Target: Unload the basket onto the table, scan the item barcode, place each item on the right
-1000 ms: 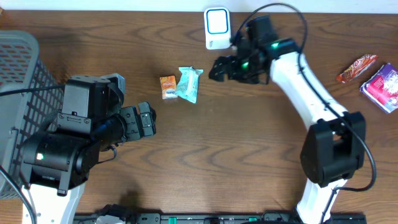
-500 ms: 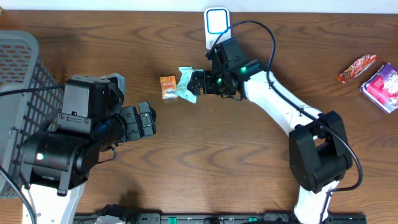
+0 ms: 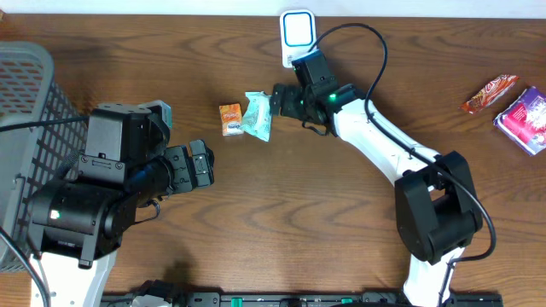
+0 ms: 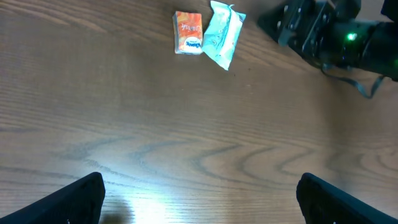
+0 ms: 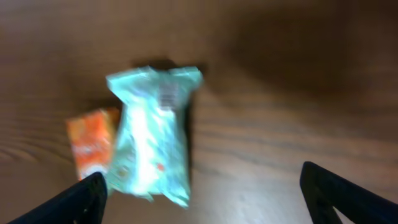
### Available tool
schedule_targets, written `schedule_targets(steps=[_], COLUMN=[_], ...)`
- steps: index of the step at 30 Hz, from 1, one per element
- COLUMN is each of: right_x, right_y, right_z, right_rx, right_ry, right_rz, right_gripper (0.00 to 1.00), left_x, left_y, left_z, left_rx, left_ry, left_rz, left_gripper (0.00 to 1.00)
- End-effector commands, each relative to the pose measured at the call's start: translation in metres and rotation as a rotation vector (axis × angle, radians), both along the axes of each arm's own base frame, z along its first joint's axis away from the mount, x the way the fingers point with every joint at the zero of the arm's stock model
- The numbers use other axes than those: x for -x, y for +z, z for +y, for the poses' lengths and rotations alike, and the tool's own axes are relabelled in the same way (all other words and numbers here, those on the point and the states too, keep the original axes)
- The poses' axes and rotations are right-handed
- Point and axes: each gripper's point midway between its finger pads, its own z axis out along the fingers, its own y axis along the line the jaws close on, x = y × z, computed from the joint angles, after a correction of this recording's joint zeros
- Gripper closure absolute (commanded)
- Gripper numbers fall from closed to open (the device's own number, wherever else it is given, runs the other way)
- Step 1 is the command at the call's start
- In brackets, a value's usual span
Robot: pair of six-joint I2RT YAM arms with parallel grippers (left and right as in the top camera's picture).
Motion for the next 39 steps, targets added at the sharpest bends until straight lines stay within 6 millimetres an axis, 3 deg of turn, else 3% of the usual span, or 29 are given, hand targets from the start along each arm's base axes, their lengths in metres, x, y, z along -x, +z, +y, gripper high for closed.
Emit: schedule_targets(steps=[1,4,14,17,22,28,35,39], right_x=[0.001,0.002,-0.003,-0.004,-0.004,0.005,0.018,0.021], right_y=[-0.019,-0.031,-0.056,-0.064,-0.070,-0.048,-0.010,0.012], right_z=[0.019,0.030,0.059,0.054,0.029,0.005,-0.008,-0.004], right_rx=[-0.048,-0.054,-0.093,-0.057,0.056,0.097,0.123,0.123], right_ry=[0.024,0.043,0.091,0.070,0.018,-0.003,0.007,0.048], right_rz=[0.026,0.027,-0.004,-0.004,0.002,0.040,0.032,-0.018], right_gripper=[0.09,0.17,0.19,0.31,0.59,0.87,0.82,0.73], left_x=[0.000,0.000,0.000,0.000,0.000,0.000,0.000,0.000], left_y=[0.000,0.000,0.000,0.000,0.000,0.000,0.000,0.000], left_z=[0.001,0.001,0.001,0.001,0.001,0.001,0.001,0.001], left_rx=[-0.010,-0.010,-0.010,-0.010,-0.010,-0.010,-0.010,-0.011], left_ry=[-0.005,-0.005,-0.005,-0.005,-0.005,-0.005,-0.005,-0.005], left_rz=[-0.002,-0.002,-0.002,-0.002,-0.002,-0.002,-0.002,-0.002], left_gripper=[0.02,0.02,0.02,0.02,0.02,0.02,0.02,0.02])
